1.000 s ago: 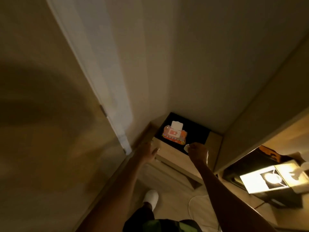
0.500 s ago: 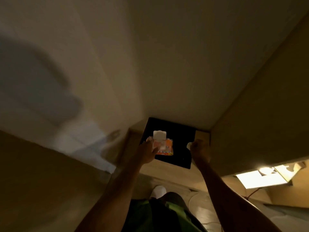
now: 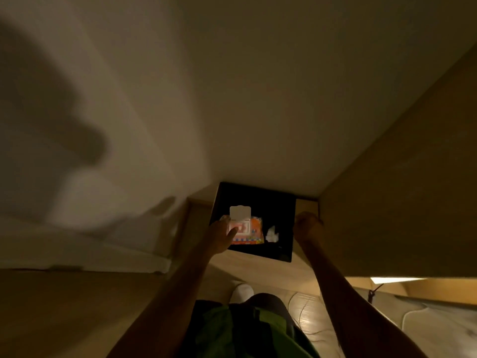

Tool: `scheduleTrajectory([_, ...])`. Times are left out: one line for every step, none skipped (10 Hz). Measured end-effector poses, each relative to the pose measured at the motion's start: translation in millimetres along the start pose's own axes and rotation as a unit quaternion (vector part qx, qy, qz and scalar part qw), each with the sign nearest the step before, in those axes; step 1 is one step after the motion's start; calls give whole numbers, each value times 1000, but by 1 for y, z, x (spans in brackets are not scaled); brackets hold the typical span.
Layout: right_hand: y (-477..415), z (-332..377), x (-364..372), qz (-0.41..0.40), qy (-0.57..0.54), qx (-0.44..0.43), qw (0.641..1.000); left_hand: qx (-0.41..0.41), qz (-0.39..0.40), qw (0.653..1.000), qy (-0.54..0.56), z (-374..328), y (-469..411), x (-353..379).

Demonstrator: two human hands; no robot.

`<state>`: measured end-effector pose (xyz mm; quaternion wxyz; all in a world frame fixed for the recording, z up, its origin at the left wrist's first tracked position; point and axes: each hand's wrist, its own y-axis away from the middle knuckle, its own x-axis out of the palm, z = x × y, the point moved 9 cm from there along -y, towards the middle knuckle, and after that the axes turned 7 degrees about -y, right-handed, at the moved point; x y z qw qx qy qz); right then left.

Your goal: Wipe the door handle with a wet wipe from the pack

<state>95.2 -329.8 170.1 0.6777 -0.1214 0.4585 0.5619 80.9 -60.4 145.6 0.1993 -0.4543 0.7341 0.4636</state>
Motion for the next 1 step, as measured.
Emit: scheduleTrajectory([8, 37, -74, -209, -148, -141, 956, -2, 7, 1000, 28, 13, 14, 4])
